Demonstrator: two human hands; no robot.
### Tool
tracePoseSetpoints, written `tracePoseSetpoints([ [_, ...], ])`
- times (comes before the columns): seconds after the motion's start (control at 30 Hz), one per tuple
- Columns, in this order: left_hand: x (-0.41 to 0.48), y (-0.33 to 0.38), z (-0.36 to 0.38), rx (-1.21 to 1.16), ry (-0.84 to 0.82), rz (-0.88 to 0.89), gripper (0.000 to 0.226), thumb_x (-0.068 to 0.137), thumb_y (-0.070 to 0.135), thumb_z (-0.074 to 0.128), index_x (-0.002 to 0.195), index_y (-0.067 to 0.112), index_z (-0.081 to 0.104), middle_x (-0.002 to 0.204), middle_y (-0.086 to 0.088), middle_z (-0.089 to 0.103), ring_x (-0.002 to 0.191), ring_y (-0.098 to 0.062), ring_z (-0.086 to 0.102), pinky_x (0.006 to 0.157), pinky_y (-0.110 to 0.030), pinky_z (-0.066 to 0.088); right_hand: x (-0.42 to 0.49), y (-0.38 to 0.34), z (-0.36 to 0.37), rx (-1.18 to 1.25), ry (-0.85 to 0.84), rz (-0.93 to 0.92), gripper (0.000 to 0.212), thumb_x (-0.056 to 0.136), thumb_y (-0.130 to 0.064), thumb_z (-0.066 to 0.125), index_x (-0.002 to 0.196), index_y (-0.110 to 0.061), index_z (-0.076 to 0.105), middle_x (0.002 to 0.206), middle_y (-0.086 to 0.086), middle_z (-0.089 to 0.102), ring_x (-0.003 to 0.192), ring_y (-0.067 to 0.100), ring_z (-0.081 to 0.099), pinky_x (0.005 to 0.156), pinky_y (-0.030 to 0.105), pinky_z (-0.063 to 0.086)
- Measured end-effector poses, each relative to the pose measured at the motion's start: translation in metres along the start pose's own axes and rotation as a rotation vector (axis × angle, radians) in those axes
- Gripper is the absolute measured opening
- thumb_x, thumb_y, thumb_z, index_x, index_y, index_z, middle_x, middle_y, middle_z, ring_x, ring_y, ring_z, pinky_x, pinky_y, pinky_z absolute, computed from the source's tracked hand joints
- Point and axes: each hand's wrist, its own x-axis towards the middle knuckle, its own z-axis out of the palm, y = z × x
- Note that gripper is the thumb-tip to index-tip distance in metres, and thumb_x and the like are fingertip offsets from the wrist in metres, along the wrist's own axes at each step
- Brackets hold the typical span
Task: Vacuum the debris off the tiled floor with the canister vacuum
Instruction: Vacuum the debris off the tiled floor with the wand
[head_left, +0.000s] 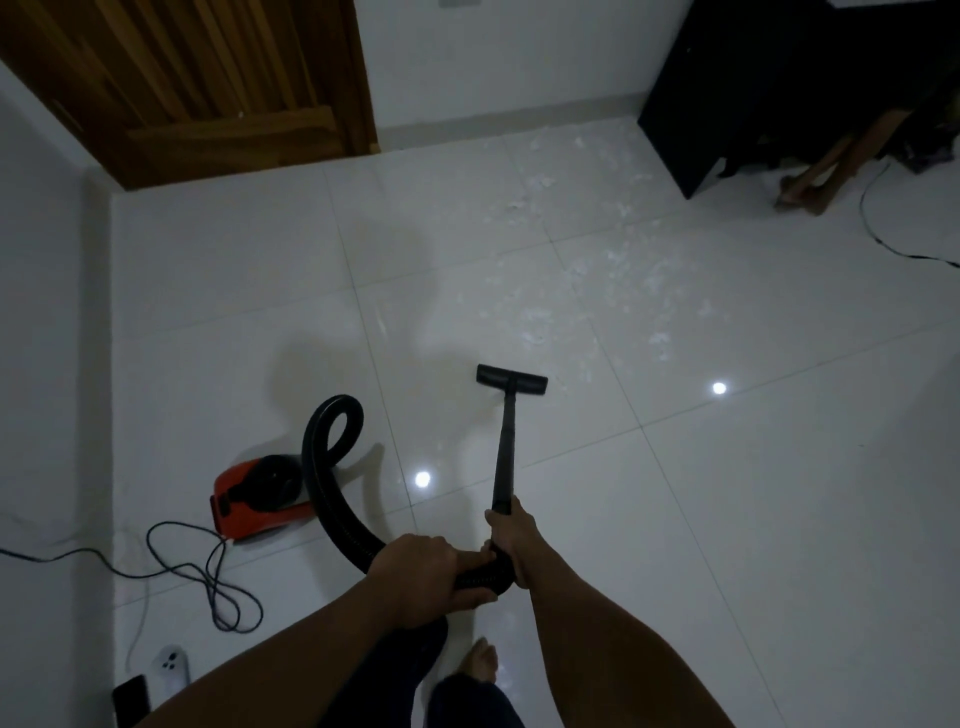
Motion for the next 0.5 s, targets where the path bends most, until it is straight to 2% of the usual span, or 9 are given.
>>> tracePoseSetpoints([
  [0.13, 0.018, -0.02, -0.018, -0.032, 0.024, 0.001, 0.08, 0.078, 0.082, 0.01, 0.142, 0.044, 0.041, 0.092, -0.001, 0.071, 0.079, -0.018, 0.067, 0.072, -0.033, 0.052, 0.019, -0.034, 0.004, -0.057, -0.015, -0.027, 0.038, 0.102, -0.014, 0.051, 0.139, -0.012, 0.046, 0.095, 0.015, 0.06, 0.06, 0.019, 0.057, 0.055, 0.03, 0.053],
  [0.33, 0.035, -0.042, -0.038, -0.079, 0.035, -0.038, 0.084, 0.076, 0.084, 0.007, 0.14, 0.043, 0.045, 0.093, 0.002, 0.071, 0.078, -0.015, 0.067, 0.072, -0.029, 0.051, 0.035, -0.074, 0.014, -0.121, -0.035, -0.058, 0.038, 0.101, -0.012, 0.051, 0.138, -0.008, 0.047, 0.089, 0.014, 0.059, 0.057, 0.02, 0.057, 0.049, 0.027, 0.05],
  [0.43, 0.043, -0.052, -0.045, -0.107, 0.061, -0.071, 0.083, 0.077, 0.087, 0.009, 0.138, 0.044, 0.045, 0.093, 0.004, 0.072, 0.078, -0.014, 0.067, 0.073, -0.029, 0.053, 0.046, -0.092, 0.02, -0.147, -0.052, -0.06, 0.041, 0.1, -0.014, 0.053, 0.14, -0.011, 0.047, 0.092, 0.015, 0.061, 0.059, 0.021, 0.058, 0.057, 0.031, 0.053],
  [0.5, 0.048, -0.056, -0.046, -0.128, 0.082, -0.092, 0.09, 0.071, 0.089, 0.001, 0.137, 0.046, 0.044, 0.093, 0.003, 0.072, 0.078, -0.014, 0.067, 0.072, -0.028, 0.052, 0.053, -0.102, 0.024, -0.202, -0.065, -0.086, 0.045, 0.099, -0.018, 0.054, 0.143, -0.013, 0.045, 0.099, 0.016, 0.063, 0.068, 0.023, 0.061, 0.067, 0.035, 0.056],
])
